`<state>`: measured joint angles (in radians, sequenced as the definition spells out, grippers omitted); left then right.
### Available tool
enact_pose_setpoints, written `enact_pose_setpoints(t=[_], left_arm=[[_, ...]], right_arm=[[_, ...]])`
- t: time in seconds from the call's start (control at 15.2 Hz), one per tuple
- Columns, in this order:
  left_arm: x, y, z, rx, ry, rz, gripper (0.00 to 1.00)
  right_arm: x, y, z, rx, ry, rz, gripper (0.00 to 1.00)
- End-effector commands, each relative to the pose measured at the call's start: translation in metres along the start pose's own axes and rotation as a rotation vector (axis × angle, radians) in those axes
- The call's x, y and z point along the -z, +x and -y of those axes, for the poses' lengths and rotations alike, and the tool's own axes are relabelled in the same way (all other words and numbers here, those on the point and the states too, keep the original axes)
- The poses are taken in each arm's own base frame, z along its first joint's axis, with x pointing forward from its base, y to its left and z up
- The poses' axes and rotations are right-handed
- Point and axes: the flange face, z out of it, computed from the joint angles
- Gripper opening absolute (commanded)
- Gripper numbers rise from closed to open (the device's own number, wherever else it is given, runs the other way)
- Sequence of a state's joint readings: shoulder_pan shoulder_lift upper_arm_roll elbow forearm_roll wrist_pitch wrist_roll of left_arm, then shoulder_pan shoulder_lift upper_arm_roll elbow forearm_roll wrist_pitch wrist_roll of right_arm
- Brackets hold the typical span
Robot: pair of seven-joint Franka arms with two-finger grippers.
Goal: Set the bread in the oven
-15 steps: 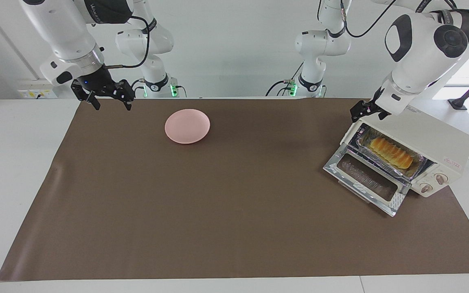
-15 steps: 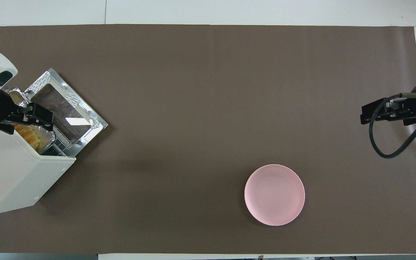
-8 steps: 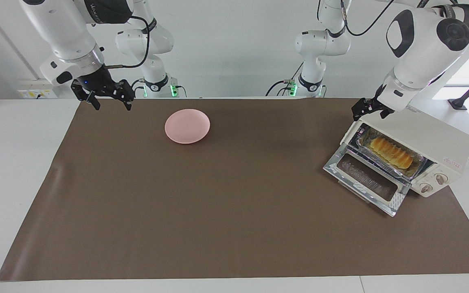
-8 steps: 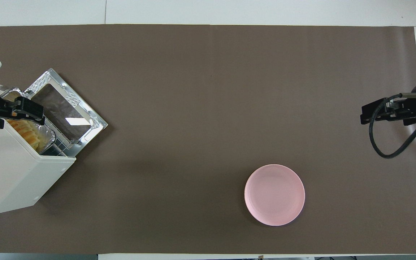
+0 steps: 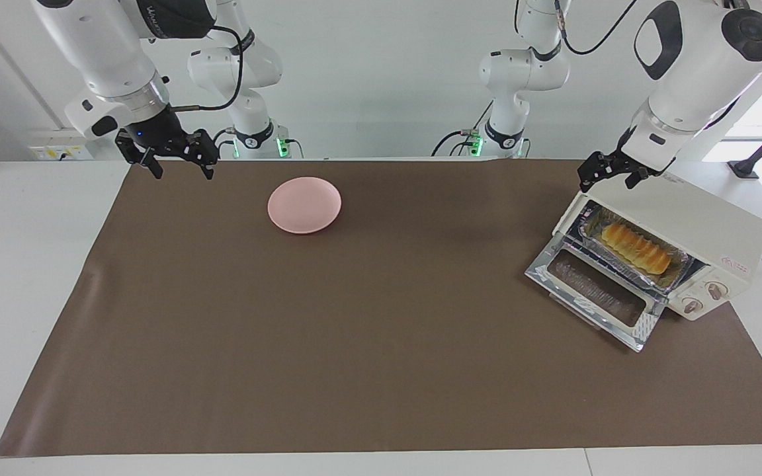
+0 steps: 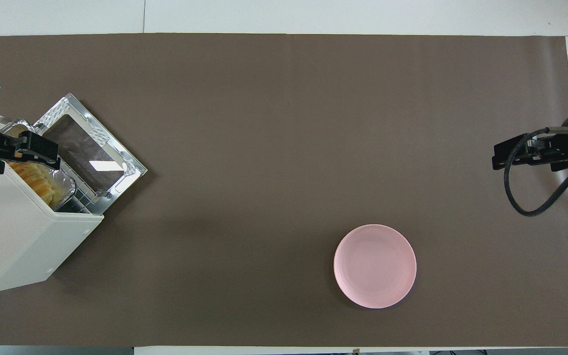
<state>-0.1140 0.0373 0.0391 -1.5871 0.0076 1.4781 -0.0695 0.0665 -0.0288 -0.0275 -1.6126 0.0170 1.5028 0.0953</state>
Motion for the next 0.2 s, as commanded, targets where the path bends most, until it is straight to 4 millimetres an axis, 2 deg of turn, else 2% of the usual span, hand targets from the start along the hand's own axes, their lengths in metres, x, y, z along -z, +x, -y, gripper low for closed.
enact_pose_setpoints(t=[0.0,0.13], left_arm=[[0.0042,0.0009,0.0006,-0.014,-0.011,-0.020,1.00],[0.0040,0.0016,0.0014,-0.011,-0.012,-0.024,1.00]], right_arm=[[0.0010,-0.0058,-0.0026,-0.011,-0.016,0.005,1.00],[0.0010,-0.0058,-0.0026,-0.011,-0.016,0.005,1.00]])
